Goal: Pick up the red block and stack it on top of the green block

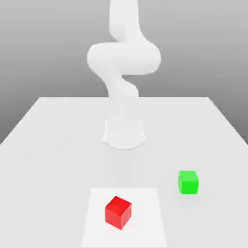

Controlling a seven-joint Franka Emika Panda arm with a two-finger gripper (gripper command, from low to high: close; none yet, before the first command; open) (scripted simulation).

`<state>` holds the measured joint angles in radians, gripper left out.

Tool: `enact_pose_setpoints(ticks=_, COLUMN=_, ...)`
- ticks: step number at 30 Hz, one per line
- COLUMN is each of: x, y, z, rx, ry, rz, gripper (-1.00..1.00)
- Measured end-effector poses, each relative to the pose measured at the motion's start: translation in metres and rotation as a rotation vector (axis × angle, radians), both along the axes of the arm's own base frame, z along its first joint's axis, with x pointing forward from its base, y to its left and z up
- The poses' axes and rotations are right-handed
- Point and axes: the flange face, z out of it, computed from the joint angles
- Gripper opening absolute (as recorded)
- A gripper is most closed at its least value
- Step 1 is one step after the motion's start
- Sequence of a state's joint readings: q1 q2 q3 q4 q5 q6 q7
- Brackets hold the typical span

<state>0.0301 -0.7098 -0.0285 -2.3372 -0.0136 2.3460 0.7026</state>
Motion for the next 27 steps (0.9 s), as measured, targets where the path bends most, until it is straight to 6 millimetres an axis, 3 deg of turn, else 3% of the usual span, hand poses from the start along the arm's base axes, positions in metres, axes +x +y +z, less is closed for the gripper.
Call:
enact_pose_setpoints(ticks=5, x=0.053, y=-0.003, z=-0.104, rx=-0.114, ry=0.164, rz=0.178, gripper=0.00)
enact_pose_setpoints(ticks=11, x=0.081, y=-0.005, z=-0.232, rx=-0.221, ry=0.348, rz=0.406, gripper=0.00)
enact_pose_setpoints(ticks=16, x=0.076, y=-0.007, z=-0.338, rx=-0.288, ry=0.494, rz=0.611, gripper=0.00)
enact_pose_setpoints(ticks=21, x=0.047, y=-0.010, z=-0.436, rx=-0.332, ry=0.635, rz=0.827, gripper=0.00)
enact_pose_setpoints(ticks=27, x=0.040, y=-0.012, z=-0.509, rx=-0.338, ry=0.662, rz=0.871, gripper=0.00)
